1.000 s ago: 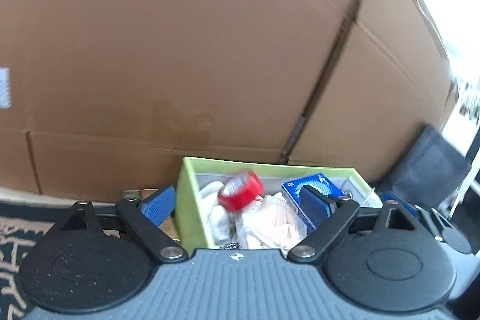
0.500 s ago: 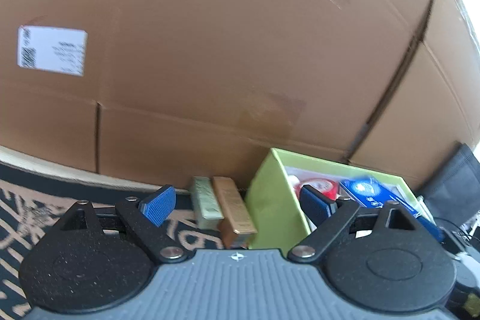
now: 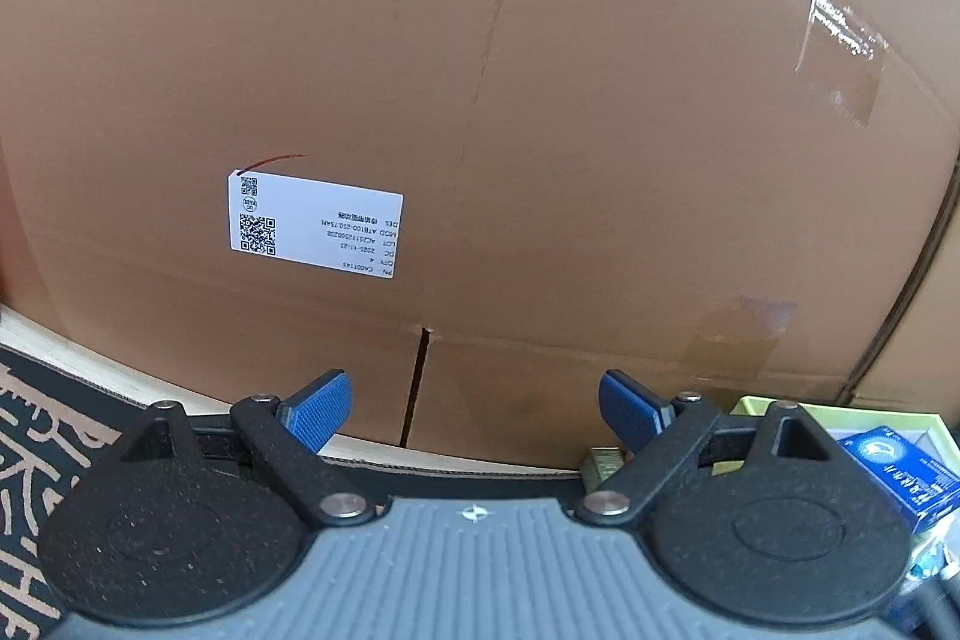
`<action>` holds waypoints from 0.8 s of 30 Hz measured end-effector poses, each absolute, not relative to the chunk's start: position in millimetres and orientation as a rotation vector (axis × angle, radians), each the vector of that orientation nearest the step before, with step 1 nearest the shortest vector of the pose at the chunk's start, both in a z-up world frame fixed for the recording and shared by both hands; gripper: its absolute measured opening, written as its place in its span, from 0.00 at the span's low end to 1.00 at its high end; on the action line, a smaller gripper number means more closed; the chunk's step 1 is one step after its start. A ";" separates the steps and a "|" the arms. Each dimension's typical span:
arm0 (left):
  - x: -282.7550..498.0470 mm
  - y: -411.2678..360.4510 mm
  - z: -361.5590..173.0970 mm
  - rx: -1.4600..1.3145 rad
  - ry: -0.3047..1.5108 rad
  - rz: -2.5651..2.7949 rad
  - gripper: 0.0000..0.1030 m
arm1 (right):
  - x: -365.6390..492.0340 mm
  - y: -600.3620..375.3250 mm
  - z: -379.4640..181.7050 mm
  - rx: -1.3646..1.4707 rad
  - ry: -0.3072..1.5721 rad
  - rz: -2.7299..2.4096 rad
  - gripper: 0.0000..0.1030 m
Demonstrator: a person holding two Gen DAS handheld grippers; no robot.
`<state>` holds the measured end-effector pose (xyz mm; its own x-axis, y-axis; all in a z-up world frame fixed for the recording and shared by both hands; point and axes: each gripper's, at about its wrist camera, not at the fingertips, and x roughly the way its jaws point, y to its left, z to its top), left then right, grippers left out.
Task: Organize objects
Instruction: 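Carry the blue medicine box into the lime-green box and open the right tool, then grasp the pale green box with the left tool while the right tool grasps the gold box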
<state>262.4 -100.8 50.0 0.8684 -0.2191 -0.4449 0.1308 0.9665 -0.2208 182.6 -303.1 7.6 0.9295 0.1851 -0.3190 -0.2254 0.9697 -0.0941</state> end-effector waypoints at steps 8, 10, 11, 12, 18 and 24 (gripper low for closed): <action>259.0 -107.4 44.4 -0.147 0.511 -0.205 0.90 | 196.4 -276.2 -20.7 -0.200 0.391 0.209 0.52; 257.2 -108.9 44.4 -0.141 0.518 -0.211 0.90 | 192.3 -278.0 -23.9 -0.221 0.379 0.180 0.51; 257.5 -111.5 43.1 -0.138 0.522 -0.212 0.90 | 192.0 -280.0 -25.0 -0.220 0.374 0.179 0.51; 253.8 -111.4 47.7 -0.135 0.526 -0.208 0.90 | 193.1 -284.5 -27.2 -0.231 0.371 0.171 0.51; 252.8 -110.1 42.3 -0.127 0.540 -0.209 0.90 | 200.3 -292.1 -37.5 -0.305 0.371 0.065 0.51; 253.2 -112.5 40.4 -0.123 0.557 -0.206 0.90 | 204.3 -318.2 -33.8 -0.246 0.372 -0.036 0.61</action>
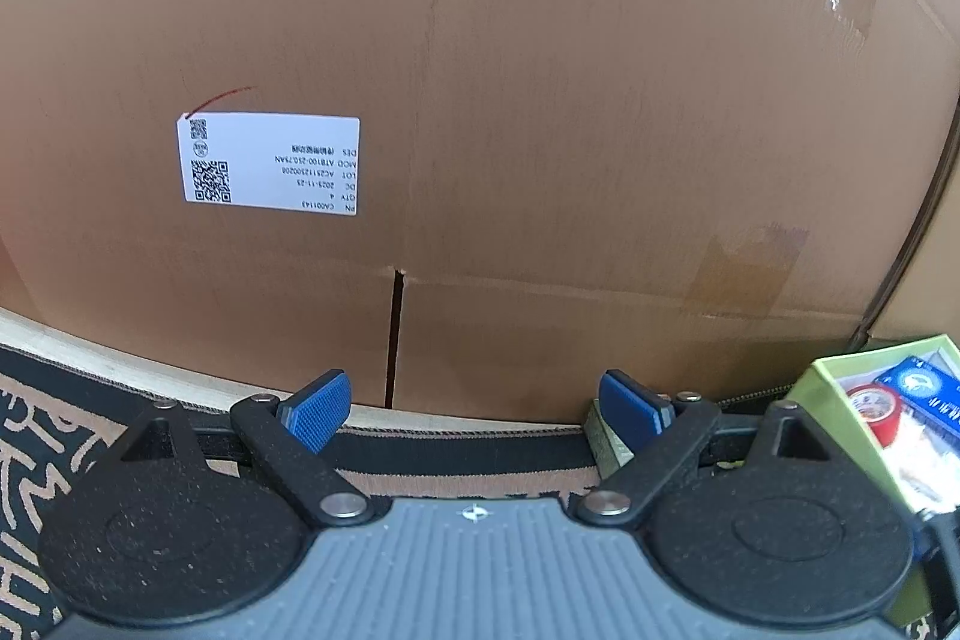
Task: Organize objects
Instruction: 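Grasp the pale green box with the left tool while the right tool grasps the gold box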
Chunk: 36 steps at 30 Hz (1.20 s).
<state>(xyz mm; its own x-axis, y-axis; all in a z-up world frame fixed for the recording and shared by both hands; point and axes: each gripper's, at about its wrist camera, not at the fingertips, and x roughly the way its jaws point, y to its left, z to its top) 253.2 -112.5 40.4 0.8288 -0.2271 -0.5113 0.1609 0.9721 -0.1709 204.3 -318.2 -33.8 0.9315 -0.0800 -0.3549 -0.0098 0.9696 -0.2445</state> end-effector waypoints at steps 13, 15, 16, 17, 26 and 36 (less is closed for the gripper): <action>273.7 -84.7 31.7 -0.215 0.593 -0.150 0.90 | 261.9 -271.8 -43.1 -0.230 0.476 0.062 0.75; 277.7 -75.3 30.6 -0.236 0.599 -0.152 0.90 | 285.4 -274.2 -45.5 -0.196 0.511 0.007 0.75; 281.1 -74.3 28.3 -0.239 0.606 -0.161 0.90 | 297.6 -275.2 -50.5 -0.183 0.529 -0.012 0.75; 285.8 -77.5 24.3 -0.238 0.614 -0.170 0.90 | 309.5 -276.9 -54.0 -0.180 0.554 -0.028 0.73; 298.1 -102.8 3.5 -0.101 0.693 -0.211 0.90 | 276.8 -275.1 -67.0 -0.108 0.605 0.303 0.51; 281.7 -116.9 3.8 0.036 0.773 -0.328 0.90 | 257.6 -290.6 -65.2 -0.191 0.587 0.188 0.46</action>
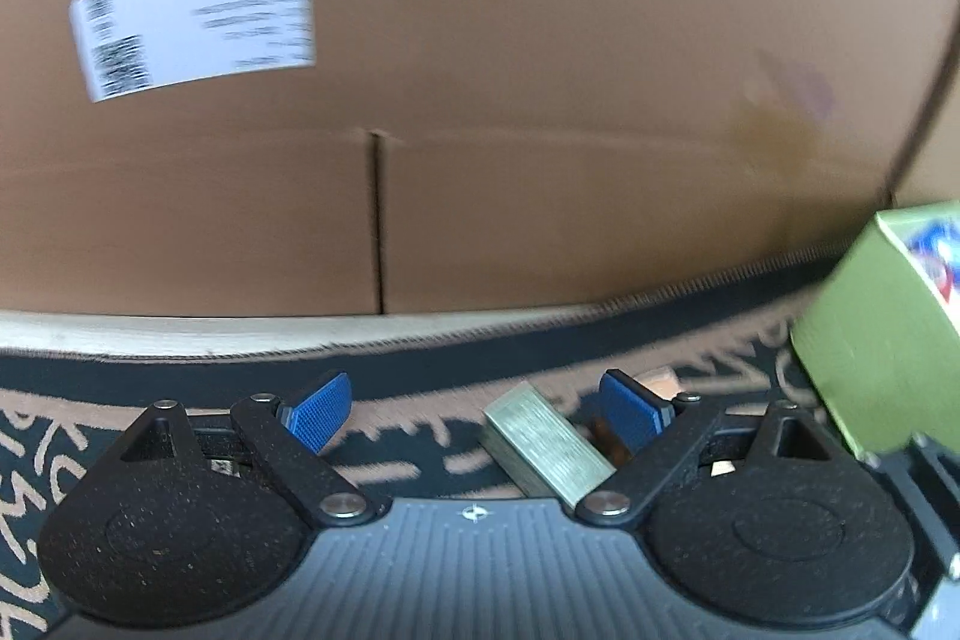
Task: Organize objects
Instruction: 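Grasp the pale green box with the left tool while the right tool grasps the gold box, then carry pale green and gold boxes into the lime-green box and open both tools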
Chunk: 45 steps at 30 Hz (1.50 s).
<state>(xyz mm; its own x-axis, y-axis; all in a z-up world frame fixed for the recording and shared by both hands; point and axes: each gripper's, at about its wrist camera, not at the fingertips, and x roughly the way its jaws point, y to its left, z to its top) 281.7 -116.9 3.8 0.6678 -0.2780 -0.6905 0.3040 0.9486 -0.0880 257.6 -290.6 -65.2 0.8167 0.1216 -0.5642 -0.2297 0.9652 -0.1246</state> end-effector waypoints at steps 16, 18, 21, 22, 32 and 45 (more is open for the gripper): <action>262.8 -137.4 3.2 0.180 0.779 -0.445 0.28 | 244.6 -302.8 -65.1 -0.121 0.607 0.161 0.42; 265.3 -136.9 2.9 0.188 0.785 -0.402 0.34 | 245.8 -303.8 -63.9 -0.111 0.601 0.153 0.42; 262.0 -136.4 4.7 0.197 0.776 -0.419 0.34 | 254.9 -303.0 -63.4 -0.092 0.587 0.144 0.42; 261.5 -137.0 4.2 0.202 0.782 -0.426 0.34 | 259.4 -302.7 -64.4 -0.089 0.589 0.144 0.42; 267.8 -122.3 2.5 0.110 0.798 -0.476 0.23 | 266.6 -317.8 -66.3 -0.010 0.634 0.185 0.23; 228.2 -115.8 67.1 -0.163 0.636 -0.612 0.23 | 213.0 -347.7 -5.5 -0.008 0.355 0.073 0.23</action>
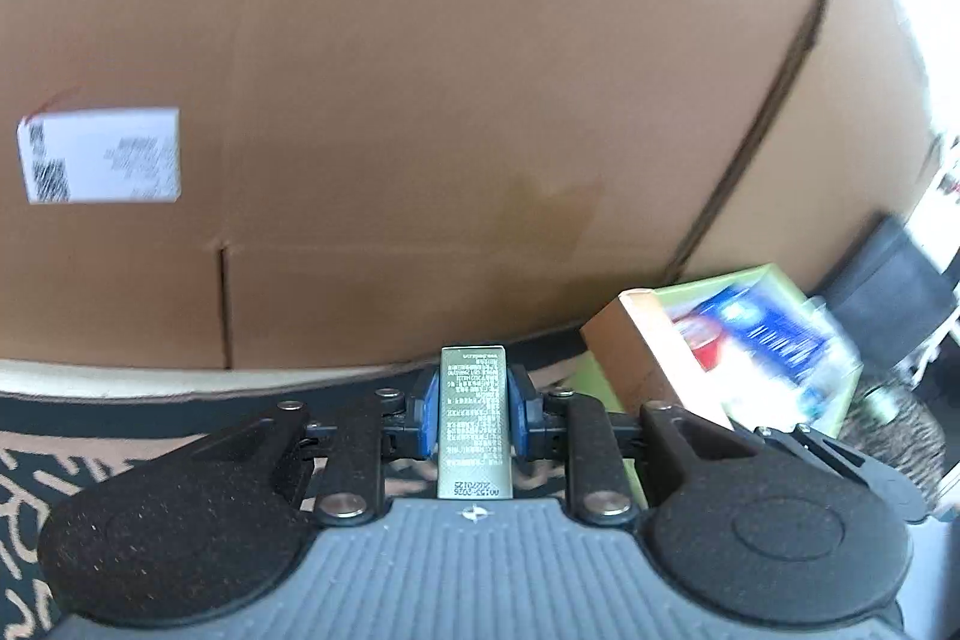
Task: Organize objects
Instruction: 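Carry pale green and gold boxes into the lime-green box and open both tools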
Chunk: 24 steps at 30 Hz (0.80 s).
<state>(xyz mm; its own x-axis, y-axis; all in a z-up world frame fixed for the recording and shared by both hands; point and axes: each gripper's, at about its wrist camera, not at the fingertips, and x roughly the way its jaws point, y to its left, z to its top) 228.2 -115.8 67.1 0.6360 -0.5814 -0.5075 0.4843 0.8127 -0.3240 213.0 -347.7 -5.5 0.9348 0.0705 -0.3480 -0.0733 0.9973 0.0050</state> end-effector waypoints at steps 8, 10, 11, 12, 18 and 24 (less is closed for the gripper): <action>201.0 -154.4 82.1 -0.206 0.581 -0.726 0.23 | 182.8 -396.9 25.0 -0.012 0.201 -0.164 0.23; 195.2 -154.8 86.7 -0.228 0.588 -0.756 0.23 | 179.1 -410.8 27.2 -0.001 0.190 -0.215 0.23; 195.0 -161.6 86.2 -0.242 0.595 -0.772 0.23 | 178.6 -417.8 27.1 0.014 0.193 -0.229 0.23; 195.9 -169.7 85.6 -0.261 0.605 -0.789 0.23 | 178.9 -423.7 26.5 0.027 0.200 -0.240 0.23; 206.7 -222.0 82.4 -0.352 0.654 -0.865 0.23 | 181.0 -437.3 23.7 0.048 0.217 -0.286 0.23; 205.3 -241.1 65.5 -0.351 0.590 -0.847 0.78 | 194.0 -436.6 11.7 0.031 0.296 -0.299 0.37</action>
<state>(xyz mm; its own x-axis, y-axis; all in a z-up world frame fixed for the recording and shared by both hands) 205.3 -241.1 65.5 0.5183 -0.7825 -0.3452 0.5949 0.6198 -0.5118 194.0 -436.6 11.7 0.9129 -0.2858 -0.2914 0.2949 0.9554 -0.0132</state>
